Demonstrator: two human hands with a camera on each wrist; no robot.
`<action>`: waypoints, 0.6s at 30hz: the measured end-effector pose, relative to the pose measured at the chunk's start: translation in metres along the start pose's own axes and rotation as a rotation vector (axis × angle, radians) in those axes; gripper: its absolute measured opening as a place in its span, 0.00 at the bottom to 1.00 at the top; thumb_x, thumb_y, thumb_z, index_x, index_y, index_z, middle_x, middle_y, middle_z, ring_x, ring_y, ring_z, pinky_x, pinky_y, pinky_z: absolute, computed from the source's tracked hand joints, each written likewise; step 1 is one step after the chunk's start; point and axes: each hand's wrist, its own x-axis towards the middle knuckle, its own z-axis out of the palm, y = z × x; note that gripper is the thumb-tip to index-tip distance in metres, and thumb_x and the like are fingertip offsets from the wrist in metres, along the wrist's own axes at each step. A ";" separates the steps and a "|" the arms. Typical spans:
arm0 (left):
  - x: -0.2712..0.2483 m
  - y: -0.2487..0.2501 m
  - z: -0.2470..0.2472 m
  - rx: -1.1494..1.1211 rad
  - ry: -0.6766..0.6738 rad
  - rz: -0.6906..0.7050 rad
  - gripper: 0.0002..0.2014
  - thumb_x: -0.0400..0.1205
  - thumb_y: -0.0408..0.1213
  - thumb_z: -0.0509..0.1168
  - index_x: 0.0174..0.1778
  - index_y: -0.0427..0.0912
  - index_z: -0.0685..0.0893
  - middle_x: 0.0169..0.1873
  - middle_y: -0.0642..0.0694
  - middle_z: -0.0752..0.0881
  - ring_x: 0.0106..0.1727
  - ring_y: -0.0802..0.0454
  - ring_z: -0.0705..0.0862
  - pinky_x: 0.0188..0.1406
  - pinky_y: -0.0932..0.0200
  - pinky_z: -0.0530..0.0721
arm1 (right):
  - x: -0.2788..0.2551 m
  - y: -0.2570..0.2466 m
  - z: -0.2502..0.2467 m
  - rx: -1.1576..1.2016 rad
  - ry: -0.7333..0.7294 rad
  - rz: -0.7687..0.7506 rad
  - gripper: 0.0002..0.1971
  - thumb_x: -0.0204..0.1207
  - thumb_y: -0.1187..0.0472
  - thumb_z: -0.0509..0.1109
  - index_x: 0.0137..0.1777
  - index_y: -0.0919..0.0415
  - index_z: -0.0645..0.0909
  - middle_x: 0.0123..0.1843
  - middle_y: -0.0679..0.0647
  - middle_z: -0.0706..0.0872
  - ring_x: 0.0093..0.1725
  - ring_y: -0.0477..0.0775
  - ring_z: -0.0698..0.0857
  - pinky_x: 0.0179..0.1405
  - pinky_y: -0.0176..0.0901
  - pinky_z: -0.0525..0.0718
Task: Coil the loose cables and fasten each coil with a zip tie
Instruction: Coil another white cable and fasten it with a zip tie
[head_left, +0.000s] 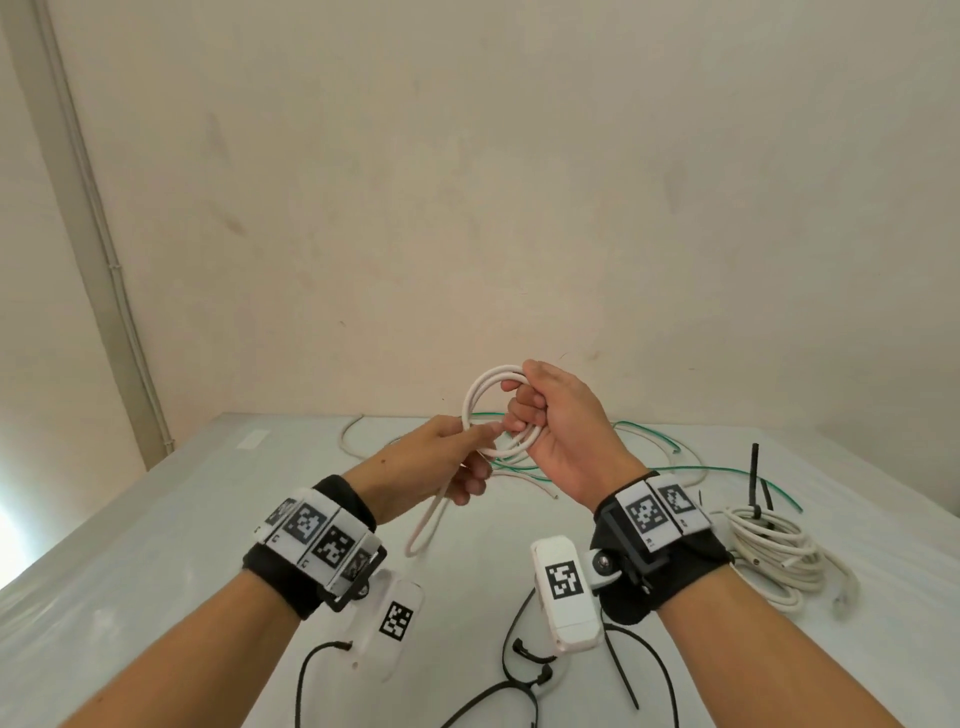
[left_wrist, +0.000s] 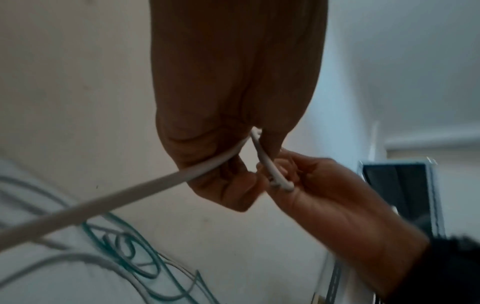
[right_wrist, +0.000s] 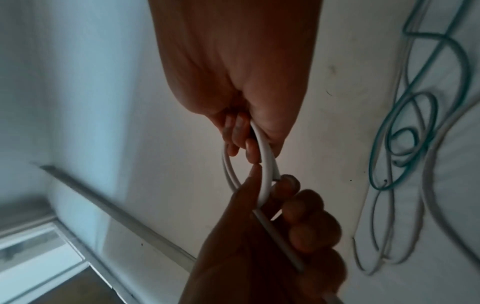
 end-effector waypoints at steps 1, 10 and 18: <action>0.000 0.000 -0.003 -0.043 -0.031 -0.015 0.13 0.89 0.46 0.67 0.48 0.38 0.86 0.35 0.43 0.85 0.34 0.51 0.84 0.33 0.61 0.79 | -0.001 0.001 0.000 -0.032 -0.004 -0.015 0.10 0.93 0.64 0.57 0.54 0.68 0.77 0.23 0.46 0.73 0.23 0.45 0.66 0.30 0.43 0.67; 0.001 -0.003 -0.016 -0.330 -0.057 -0.052 0.06 0.73 0.35 0.78 0.42 0.36 0.94 0.40 0.40 0.88 0.38 0.52 0.86 0.38 0.65 0.84 | 0.001 0.006 -0.001 -0.264 0.016 -0.052 0.17 0.93 0.58 0.59 0.45 0.67 0.78 0.26 0.47 0.66 0.26 0.47 0.67 0.31 0.42 0.73; -0.005 0.006 -0.014 -0.277 -0.079 -0.062 0.04 0.80 0.28 0.75 0.44 0.41 0.93 0.50 0.41 0.92 0.48 0.49 0.87 0.37 0.66 0.84 | -0.003 0.014 -0.008 -0.030 0.059 0.084 0.15 0.93 0.58 0.59 0.45 0.65 0.75 0.29 0.50 0.63 0.24 0.48 0.65 0.24 0.39 0.71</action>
